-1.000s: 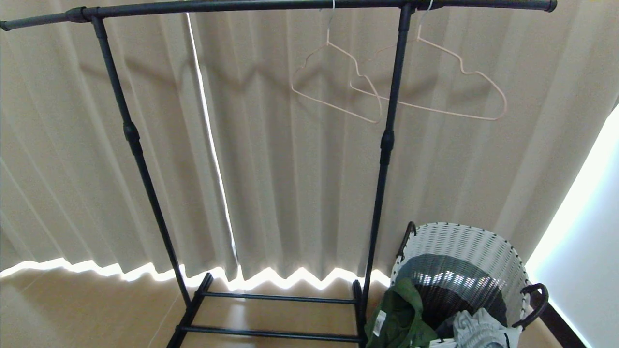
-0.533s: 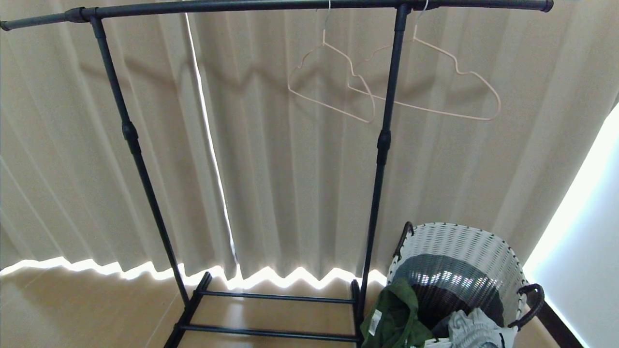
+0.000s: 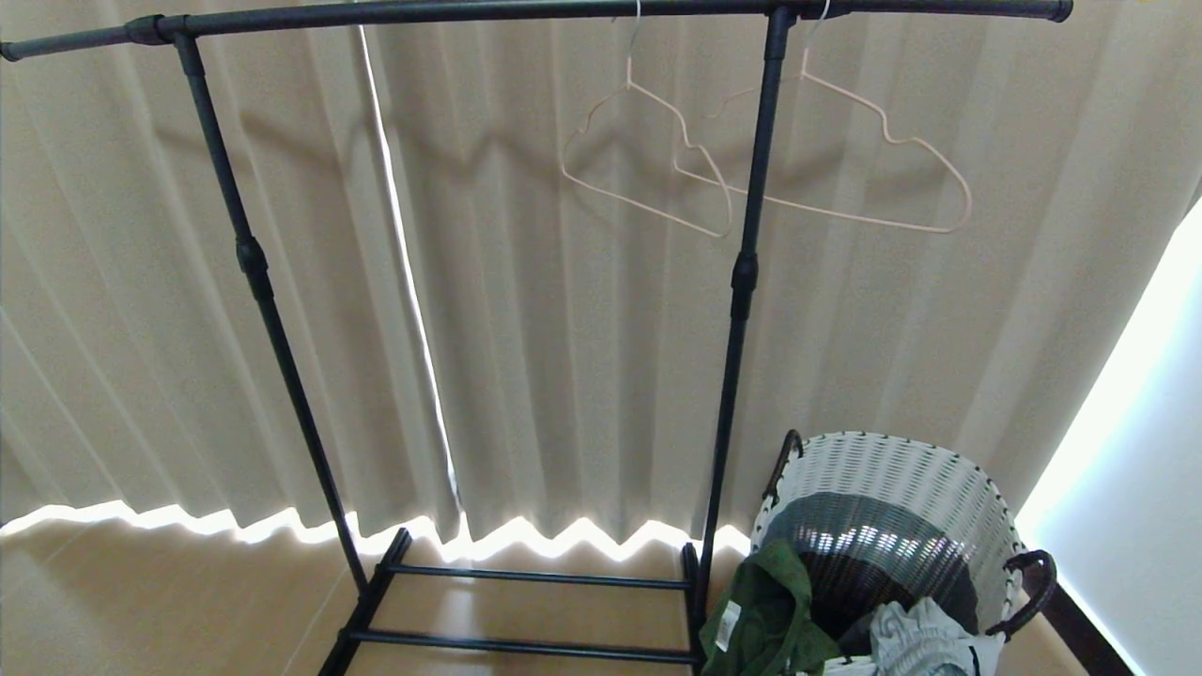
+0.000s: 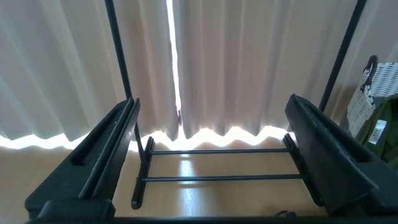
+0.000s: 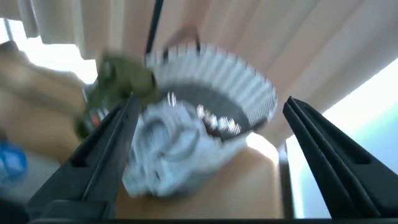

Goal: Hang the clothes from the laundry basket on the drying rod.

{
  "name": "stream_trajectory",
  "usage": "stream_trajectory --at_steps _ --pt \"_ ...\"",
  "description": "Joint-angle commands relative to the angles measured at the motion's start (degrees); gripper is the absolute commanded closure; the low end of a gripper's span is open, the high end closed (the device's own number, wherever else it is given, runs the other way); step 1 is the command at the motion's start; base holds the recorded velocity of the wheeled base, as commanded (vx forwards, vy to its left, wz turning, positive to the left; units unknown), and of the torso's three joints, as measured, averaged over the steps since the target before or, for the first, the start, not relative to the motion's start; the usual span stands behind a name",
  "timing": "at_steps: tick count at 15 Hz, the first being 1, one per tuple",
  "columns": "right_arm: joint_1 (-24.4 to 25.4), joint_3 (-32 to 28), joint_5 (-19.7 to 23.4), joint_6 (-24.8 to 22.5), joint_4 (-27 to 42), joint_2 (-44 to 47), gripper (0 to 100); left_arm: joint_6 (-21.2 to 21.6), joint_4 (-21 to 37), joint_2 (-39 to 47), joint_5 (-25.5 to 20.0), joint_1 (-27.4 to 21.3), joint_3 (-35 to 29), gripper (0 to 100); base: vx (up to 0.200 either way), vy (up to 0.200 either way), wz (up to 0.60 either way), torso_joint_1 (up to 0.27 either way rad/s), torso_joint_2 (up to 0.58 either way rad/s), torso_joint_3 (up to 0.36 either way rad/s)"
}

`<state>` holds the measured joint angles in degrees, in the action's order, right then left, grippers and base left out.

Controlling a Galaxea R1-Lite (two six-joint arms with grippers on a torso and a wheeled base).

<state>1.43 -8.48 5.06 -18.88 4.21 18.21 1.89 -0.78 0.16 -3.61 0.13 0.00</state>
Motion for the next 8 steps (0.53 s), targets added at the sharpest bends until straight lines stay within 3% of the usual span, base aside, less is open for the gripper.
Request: stream_trajectory --at_steps 1,5,8 --pt "0.2 -3.2 -2.5 -11.3 -3.2 27.1 0 -0.1 0.0 0.0 0.0 0.0 0.0 0 0.000 0.000 0.00 0.000 0.00 0.000" --pt "0.2 -1.9 -4.8 -23.7 -12.4 47.4 0 -0.5 0.0 0.0 1.2 0.0 0.0 0 0.000 0.000 0.00 0.000 0.00 0.000" --pt "0.7 0.0 -4.8 -27.3 -20.8 61.2 0 -0.7 0.1 0.0 1.2 0.0 0.0 0 0.000 0.000 0.00 0.000 0.00 0.000"
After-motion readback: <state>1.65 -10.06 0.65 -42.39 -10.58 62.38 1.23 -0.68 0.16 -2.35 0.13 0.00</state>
